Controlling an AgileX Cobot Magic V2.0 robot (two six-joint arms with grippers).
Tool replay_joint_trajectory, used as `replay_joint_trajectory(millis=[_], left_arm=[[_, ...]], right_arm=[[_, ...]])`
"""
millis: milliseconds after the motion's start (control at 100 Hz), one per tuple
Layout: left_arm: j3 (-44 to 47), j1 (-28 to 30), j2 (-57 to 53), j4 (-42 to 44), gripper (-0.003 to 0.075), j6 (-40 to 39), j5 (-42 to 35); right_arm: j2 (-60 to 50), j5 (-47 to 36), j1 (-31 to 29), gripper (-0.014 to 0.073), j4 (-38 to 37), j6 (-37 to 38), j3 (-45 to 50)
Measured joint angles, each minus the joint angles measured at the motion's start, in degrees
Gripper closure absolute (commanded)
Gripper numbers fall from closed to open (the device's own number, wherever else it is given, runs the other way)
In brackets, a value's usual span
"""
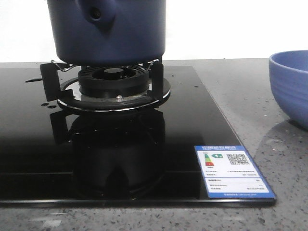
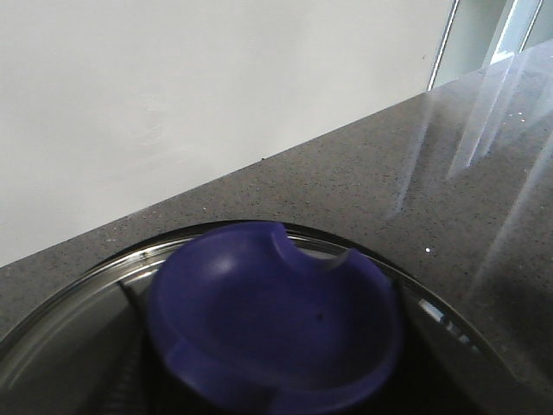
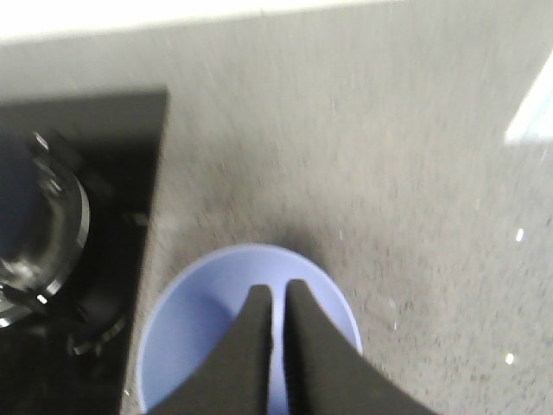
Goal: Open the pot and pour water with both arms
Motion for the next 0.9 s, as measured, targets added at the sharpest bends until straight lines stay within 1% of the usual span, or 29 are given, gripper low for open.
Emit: replay_joint_trajectory(millis=[140, 270, 410, 470, 500, 550, 600, 650, 700, 900], left_arm=[[-0.01, 0.0, 1.01, -4.56, 0.0562, 4.19, 0.0], [-0.39, 0.0, 2.12, -9.15, 0.0562, 8.12, 0.18], [-0.49, 0.0, 2.6, -10.75, 0.0549, 9.87, 0.69], [-0.49, 0.0, 2.6, -10.87, 0.0483, 10.0, 0.72], [-0.49, 0.0, 2.6, -10.87, 0.0435, 10.08, 0.81], [-0.49, 0.0, 2.6, -10.87, 0.0323, 10.13, 0.85], [-0.49, 0.0, 2.68, -10.87, 0.0237, 10.22, 0.94], [-0.49, 0.0, 2.68, -10.98, 0.0177, 10.22, 0.98], [-0.49, 0.0, 2.72, -10.99, 0.015, 10.22, 0.98], [-0.49, 0.0, 0.02, -11.07, 0.0155, 10.22, -0.57]], right_arm=[[-4.41, -0.37, 0.0, 0.0657, 0.1, 0.0, -0.09], [-5.69, -0.15, 0.0, 0.0657, 0.12, 0.0, -0.22], [-5.68, 0.32, 0.11, 0.0657, 0.12, 0.0, -0.22], [-5.68, 0.32, 0.11, 0.0657, 0.12, 0.0, -0.22], [-5.68, 0.39, 0.11, 0.0657, 0.12, 0.0, -0.22], [-5.68, 0.39, 0.11, 0.0657, 0.12, 0.0, -0.22], [-5.68, 0.39, 0.11, 0.0657, 0.12, 0.0, -0.22], [-5.68, 0.39, 0.11, 0.0657, 0.12, 0.0, -0.22], [-5.68, 0.39, 0.11, 0.0657, 0.22, 0.0, -0.22], [-5.68, -0.13, 0.11, 0.0657, 0.22, 0.0, -0.22]])
